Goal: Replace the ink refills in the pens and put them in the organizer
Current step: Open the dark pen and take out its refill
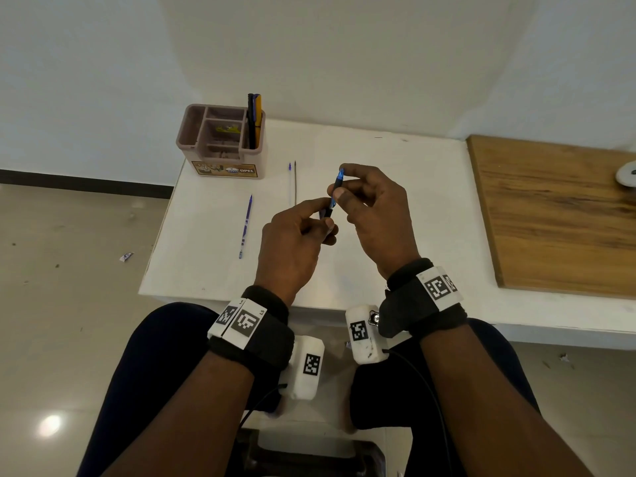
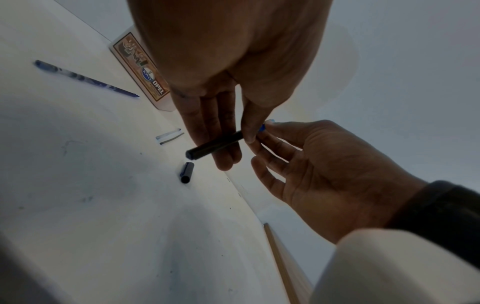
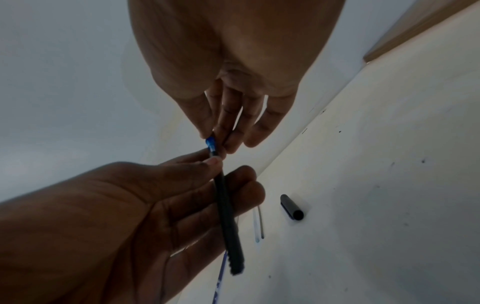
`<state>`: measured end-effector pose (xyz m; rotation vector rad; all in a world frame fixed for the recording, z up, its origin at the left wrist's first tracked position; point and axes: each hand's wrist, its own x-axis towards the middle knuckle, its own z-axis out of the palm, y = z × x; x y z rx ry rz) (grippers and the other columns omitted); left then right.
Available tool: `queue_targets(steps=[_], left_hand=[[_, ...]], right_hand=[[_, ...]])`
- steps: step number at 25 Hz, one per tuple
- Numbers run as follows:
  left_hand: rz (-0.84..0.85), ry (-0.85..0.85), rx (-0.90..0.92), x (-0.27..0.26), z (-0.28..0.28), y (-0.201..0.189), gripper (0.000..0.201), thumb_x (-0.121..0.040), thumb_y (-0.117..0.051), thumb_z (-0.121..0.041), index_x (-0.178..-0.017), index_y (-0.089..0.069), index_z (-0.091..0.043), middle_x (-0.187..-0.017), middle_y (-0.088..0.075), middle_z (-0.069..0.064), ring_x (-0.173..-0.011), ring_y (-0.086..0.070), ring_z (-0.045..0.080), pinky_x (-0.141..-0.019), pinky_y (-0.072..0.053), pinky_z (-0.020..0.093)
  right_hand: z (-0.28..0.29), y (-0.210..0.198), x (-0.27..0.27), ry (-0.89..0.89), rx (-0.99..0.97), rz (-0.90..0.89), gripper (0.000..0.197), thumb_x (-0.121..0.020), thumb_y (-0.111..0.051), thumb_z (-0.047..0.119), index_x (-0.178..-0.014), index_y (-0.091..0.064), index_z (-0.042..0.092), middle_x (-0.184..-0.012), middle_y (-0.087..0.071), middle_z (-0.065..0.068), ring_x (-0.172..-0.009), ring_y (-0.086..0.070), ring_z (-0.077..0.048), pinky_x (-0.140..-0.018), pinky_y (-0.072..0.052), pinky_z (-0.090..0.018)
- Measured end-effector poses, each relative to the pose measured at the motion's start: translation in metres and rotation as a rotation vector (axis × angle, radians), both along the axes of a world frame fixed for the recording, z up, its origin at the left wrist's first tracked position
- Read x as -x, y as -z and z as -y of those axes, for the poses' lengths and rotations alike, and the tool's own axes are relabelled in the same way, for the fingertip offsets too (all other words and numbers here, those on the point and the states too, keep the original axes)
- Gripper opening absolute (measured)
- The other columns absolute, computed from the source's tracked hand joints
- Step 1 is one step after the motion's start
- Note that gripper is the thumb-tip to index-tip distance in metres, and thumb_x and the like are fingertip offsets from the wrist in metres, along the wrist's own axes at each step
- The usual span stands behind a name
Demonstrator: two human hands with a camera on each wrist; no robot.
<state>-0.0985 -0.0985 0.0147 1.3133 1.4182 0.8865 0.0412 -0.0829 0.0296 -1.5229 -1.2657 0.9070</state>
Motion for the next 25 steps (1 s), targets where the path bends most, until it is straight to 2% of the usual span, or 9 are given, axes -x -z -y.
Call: queue_targets(steps=[3, 7, 8, 13, 15, 18, 21, 25], left_hand=[[0.016, -0.004, 0.003, 0.001, -0.001, 0.000, 0.034, -0.102, -0.064, -0.019, -0.135, -0.067, -0.020, -0.101, -0.082, 0.005, -0.088, -0.080, 0.013, -0.103, -0.057, 0.046], [0.021, -0.020, 0.011, 0.001, -0.003, -0.001, 0.034, -0.102, -0.064, -0.019, -0.135, -0.068, -0.019, -0.102, -0.081, 0.007, -0.087, -0.080, 0.013, -0.103, -0.058, 0.045], [0.027, -0.021, 0.013, 0.001, -0.003, -0.001, 0.033, -0.102, -0.064, -0.018, -0.135, -0.068, -0.019, -0.101, -0.081, 0.007, -0.086, -0.080, 0.014, -0.102, -0.058, 0.045], [0.036, -0.005, 0.027, 0.001, 0.002, 0.000, 0.028, -0.100, -0.066, -0.015, -0.128, -0.072, -0.020, -0.095, -0.082, 0.005, -0.083, -0.080, 0.014, -0.100, -0.059, 0.043], [0.023, -0.004, 0.030, 0.000, 0.001, 0.002, 0.029, -0.101, -0.066, -0.016, -0.129, -0.071, -0.020, -0.096, -0.081, 0.004, -0.084, -0.080, 0.014, -0.101, -0.058, 0.043], [0.018, -0.033, 0.030, 0.002, 0.000, 0.003, 0.029, -0.101, -0.066, -0.017, -0.129, -0.071, -0.021, -0.096, -0.082, 0.002, -0.085, -0.079, 0.012, -0.101, -0.058, 0.043], [0.032, -0.093, 0.006, 0.007, 0.000, 0.000, 0.029, -0.101, -0.066, -0.015, -0.129, -0.071, -0.020, -0.095, -0.082, 0.001, -0.086, -0.079, 0.009, -0.099, -0.059, 0.037], [0.051, -0.121, -0.002, 0.007, 0.001, -0.001, 0.031, -0.100, -0.066, -0.013, -0.129, -0.071, -0.021, -0.098, -0.082, 0.002, -0.088, -0.079, 0.008, -0.102, -0.058, 0.037]], right_hand=[[-0.001, 0.000, 0.002, 0.013, -0.019, 0.004, 0.030, -0.097, -0.069, 0.014, -0.126, -0.068, 0.019, -0.103, -0.079, 0.002, -0.100, -0.074, -0.011, -0.098, -0.059, -0.046], [-0.001, 0.001, 0.008, 0.034, -0.052, 0.010, 0.030, -0.097, -0.068, 0.012, -0.127, -0.069, 0.016, -0.103, -0.079, 0.003, -0.100, -0.075, -0.010, -0.101, -0.055, -0.029], [-0.001, 0.001, 0.009, 0.042, -0.060, 0.005, 0.029, -0.098, -0.068, 0.012, -0.126, -0.068, 0.017, -0.102, -0.079, 0.004, -0.100, -0.074, -0.009, -0.100, -0.055, -0.028], [-0.012, -0.003, 0.004, 0.128, -0.099, -0.086, 0.026, -0.100, -0.062, 0.012, -0.124, -0.067, 0.021, -0.102, -0.080, 0.005, -0.101, -0.075, -0.009, -0.097, -0.058, -0.049], [-0.014, -0.005, 0.002, 0.150, -0.107, -0.111, 0.024, -0.099, -0.064, 0.015, -0.122, -0.068, 0.021, -0.102, -0.080, 0.003, -0.099, -0.075, -0.010, -0.097, -0.058, -0.051], [-0.017, -0.002, -0.004, 0.205, -0.080, -0.127, 0.022, -0.097, -0.070, 0.020, -0.118, -0.068, 0.026, -0.102, -0.079, 0.002, -0.095, -0.076, -0.010, -0.093, -0.061, -0.047], [-0.017, 0.009, -0.014, 0.240, 0.041, -0.049, 0.022, -0.091, -0.076, 0.025, -0.112, -0.070, 0.024, -0.099, -0.078, 0.000, -0.092, -0.076, -0.016, -0.090, -0.062, -0.044], [-0.011, 0.041, -0.027, 0.202, 0.285, 0.257, 0.022, -0.088, -0.078, 0.029, -0.106, -0.074, 0.017, -0.101, -0.077, -0.004, -0.095, -0.073, -0.023, -0.091, -0.059, -0.038]])
